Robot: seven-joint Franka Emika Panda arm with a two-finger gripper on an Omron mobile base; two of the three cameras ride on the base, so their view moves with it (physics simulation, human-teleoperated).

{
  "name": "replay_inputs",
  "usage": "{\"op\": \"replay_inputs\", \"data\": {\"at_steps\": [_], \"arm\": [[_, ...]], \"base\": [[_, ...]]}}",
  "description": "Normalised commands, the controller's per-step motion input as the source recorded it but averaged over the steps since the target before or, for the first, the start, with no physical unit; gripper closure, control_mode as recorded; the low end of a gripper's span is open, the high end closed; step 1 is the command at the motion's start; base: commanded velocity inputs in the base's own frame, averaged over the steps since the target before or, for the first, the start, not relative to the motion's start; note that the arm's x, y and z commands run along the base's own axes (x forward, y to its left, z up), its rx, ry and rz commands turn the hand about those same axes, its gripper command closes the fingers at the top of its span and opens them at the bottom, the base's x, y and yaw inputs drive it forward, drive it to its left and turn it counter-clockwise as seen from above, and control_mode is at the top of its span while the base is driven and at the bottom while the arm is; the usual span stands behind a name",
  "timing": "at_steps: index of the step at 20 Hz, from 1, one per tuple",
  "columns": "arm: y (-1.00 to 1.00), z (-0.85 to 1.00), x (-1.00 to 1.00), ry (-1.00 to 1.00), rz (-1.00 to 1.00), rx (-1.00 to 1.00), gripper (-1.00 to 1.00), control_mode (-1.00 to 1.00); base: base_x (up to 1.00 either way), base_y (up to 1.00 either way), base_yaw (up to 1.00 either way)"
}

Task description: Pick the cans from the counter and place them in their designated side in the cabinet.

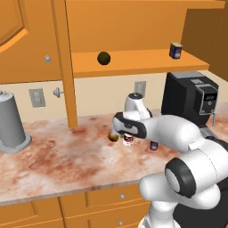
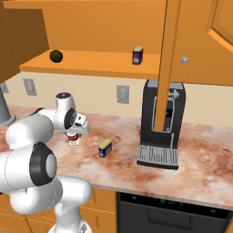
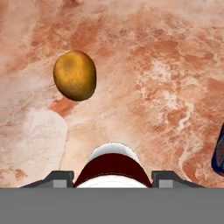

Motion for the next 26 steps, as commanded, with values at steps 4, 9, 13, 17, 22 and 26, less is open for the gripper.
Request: {"op": "replay_inputs", "data": {"at_steps": [4,9,13,17,22,26], "arm": [[-0.27,0.54,-0.22,-0.13,0.0,0.0,1.0,-1.0],[-0.26,0.53,-0.11,-0.12,0.0,0.0,1.0,-1.0],[-0.28,0.54,-0.07,-0.08,0.0,0.0,1.0,-1.0],[-0.25,0.53,-0.03,-0.05,0.0,0.0,1.0,-1.0],[-0.23,0.48,0.0,-0.04,0.0,0.0,1.0,-1.0],[-0.24,0.47,-0.02,-0.03,0.0,0.0,1.0,-1.0]], "base": [[0.0,0.0,0.0],[0.0,0.0,0.0],[0.0,0.0,0.0],[0.0,0.0,0.0],[0.0,0.0,0.0],[0.0,0.0,0.0]]}}
